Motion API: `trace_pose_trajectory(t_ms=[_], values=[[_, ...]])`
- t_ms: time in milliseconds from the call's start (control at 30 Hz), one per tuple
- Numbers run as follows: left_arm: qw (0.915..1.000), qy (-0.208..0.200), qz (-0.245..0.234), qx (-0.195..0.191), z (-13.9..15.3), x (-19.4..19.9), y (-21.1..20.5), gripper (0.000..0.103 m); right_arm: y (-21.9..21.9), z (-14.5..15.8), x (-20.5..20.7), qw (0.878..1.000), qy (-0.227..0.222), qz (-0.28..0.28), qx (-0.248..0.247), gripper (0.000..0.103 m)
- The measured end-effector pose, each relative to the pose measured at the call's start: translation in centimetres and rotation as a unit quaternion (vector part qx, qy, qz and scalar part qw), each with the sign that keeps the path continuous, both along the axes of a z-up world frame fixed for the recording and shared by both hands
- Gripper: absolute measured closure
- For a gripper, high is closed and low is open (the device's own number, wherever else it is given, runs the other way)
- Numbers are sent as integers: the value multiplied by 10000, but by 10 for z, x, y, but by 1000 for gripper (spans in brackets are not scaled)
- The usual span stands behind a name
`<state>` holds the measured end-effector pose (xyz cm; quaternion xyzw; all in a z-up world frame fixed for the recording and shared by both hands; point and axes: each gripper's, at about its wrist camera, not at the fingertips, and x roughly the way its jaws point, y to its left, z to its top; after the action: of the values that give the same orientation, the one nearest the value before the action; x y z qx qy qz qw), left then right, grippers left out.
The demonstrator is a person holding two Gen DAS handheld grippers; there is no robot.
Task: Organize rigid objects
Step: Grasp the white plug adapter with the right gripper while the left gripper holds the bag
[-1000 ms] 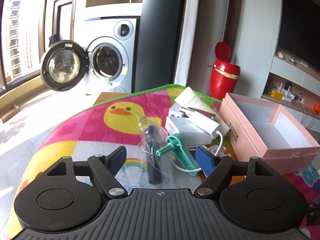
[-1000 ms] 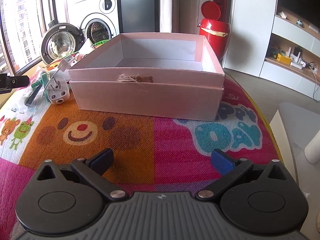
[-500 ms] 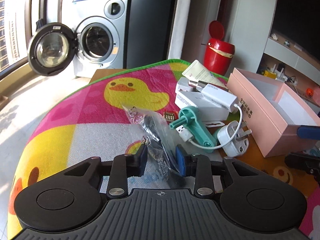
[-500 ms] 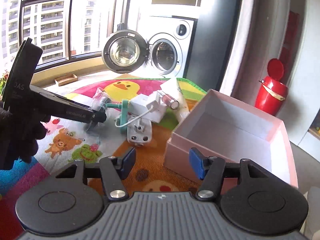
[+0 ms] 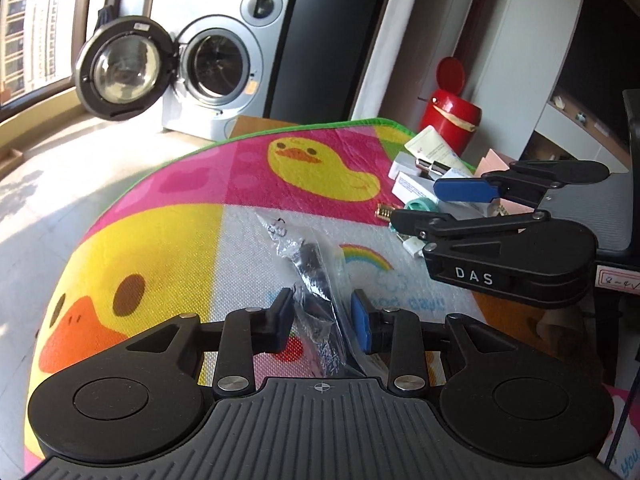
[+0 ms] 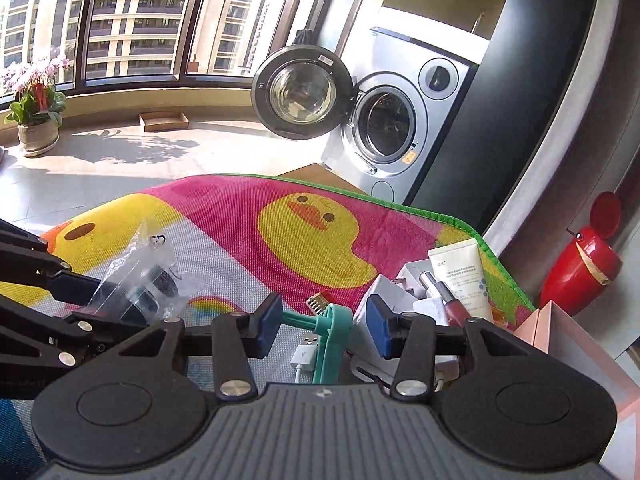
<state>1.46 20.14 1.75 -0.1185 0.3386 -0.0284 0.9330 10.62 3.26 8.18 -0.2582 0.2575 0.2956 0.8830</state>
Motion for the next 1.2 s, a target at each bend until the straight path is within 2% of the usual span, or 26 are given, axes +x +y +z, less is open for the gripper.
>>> trace_pose_trajectory(t_ms=[33, 133, 167, 233, 267, 367, 433, 467, 533, 600, 633, 733, 767, 833, 900, 1100, 1200], values=[[10000, -6, 34, -62, 0, 2, 1, 68, 3, -4, -3, 9999, -136, 37, -98, 52], [9999, -32, 49, -137, -2, 8, 2, 68, 11, -17, -15, 9971, -604, 135, -438, 51], [9999, -51, 37, -124, -3, 8, 2, 68, 12, -17, -19, 9965, -685, 152, -465, 55], [10000, -77, -24, -29, -3, 8, 0, 68, 9, -13, -24, 9956, -782, 131, -506, 91], [9999, -97, -63, 40, -5, 6, -2, 68, 4, -5, -25, 9968, -654, 160, -426, 95], [9999, -127, 8, -62, -6, 3, -1, 68, -10, 19, -28, 9980, -599, 149, -125, 95], [9999, -136, -7, 3, -6, 1, -4, 68, -20, 32, -26, 9994, -281, 199, 33, 95], [9998, -141, -60, 141, -6, -1, -8, 68, -24, 35, -26, 9996, -121, 203, 121, 93], [9991, -162, -85, 394, -5, -4, -16, 68, -31, 32, -25, 9995, 170, 191, 191, 78], [9973, -171, -91, 705, -5, -10, -28, 68, -34, 22, -31, 9999, 34, 144, 15, 71], [9968, -162, -128, 767, -4, -13, -31, 69, -36, 17, -34, 9999, -7, 107, -72, 71], [9986, -215, -246, 423, -6, -22, -29, 72, -58, 15, -46, 9995, 238, 140, 170, 69], [9992, -221, -299, 155, -7, -23, -25, 75, -64, 16, -50, 9994, 223, 143, 221, 66], [9990, -227, -263, -294, -10, -22, -19, 77, -74, 18, -58, 9999, -43, 22, 124, 43], [9985, -240, -192, -447, -12, -19, -17, 78, -77, 17, -59, 9995, -297, -74, -35, 36], [9984, -276, -148, -464, -13, -19, -19, 78, -62, 11, -31, 9997, -159, -129, -117, 34], [9980, -283, -128, -550, -13, -20, -15, 78, -47, 5, -15, 9992, -115, -62, -390, 34]])
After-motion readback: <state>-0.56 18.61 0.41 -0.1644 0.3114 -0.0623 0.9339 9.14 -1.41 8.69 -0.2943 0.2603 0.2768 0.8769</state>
